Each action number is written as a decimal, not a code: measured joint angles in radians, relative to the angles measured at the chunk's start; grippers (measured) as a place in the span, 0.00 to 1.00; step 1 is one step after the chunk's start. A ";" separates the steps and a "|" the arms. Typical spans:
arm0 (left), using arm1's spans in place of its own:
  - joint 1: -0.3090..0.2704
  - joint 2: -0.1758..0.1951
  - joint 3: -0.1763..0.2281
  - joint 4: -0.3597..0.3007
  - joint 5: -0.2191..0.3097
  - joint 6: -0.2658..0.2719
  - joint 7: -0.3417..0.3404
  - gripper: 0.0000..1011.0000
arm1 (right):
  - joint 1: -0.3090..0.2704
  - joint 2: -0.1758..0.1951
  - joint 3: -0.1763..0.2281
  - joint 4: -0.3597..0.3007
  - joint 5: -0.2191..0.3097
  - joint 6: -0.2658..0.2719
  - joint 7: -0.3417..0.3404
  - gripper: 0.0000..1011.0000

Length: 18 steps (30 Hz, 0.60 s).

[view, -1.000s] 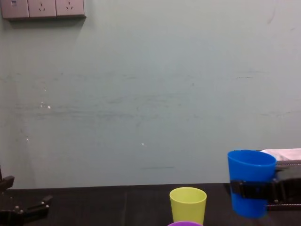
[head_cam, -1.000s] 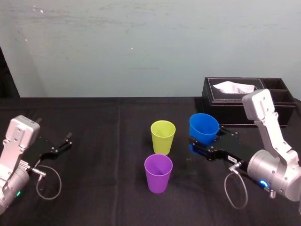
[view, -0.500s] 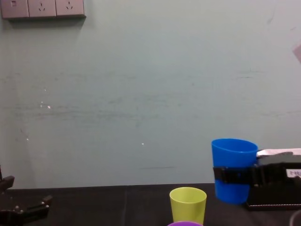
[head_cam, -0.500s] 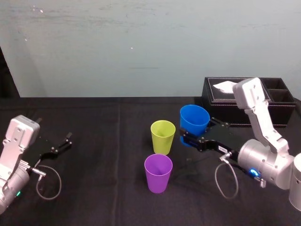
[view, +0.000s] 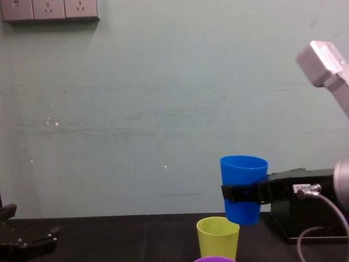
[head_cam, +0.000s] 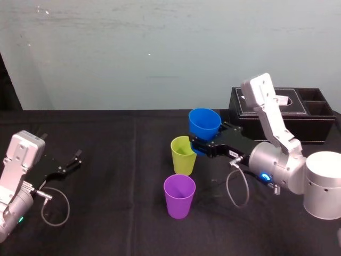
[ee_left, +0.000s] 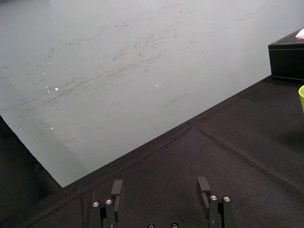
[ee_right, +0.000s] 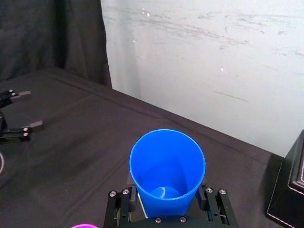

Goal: Stack the three plastic cups sequentially using one hand.

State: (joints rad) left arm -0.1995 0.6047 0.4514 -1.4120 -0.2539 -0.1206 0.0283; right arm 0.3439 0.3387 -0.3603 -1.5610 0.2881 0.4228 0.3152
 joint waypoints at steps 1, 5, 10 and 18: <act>0.000 0.000 0.000 0.000 0.000 0.000 0.000 0.99 | 0.006 -0.003 -0.003 0.008 -0.002 0.001 0.000 0.71; 0.000 0.000 0.000 0.000 0.000 0.000 0.000 0.99 | 0.033 -0.019 -0.017 0.045 -0.010 0.006 -0.001 0.71; 0.000 0.000 0.000 0.000 0.000 0.000 0.000 0.99 | 0.057 -0.036 -0.028 0.080 -0.015 0.006 0.000 0.71; 0.000 0.000 0.000 0.000 0.000 0.000 0.000 0.99 | 0.076 -0.054 -0.037 0.116 -0.021 -0.008 0.004 0.71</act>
State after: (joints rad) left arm -0.1995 0.6047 0.4514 -1.4120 -0.2539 -0.1205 0.0283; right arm 0.4194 0.2845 -0.3974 -1.4445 0.2671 0.4147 0.3191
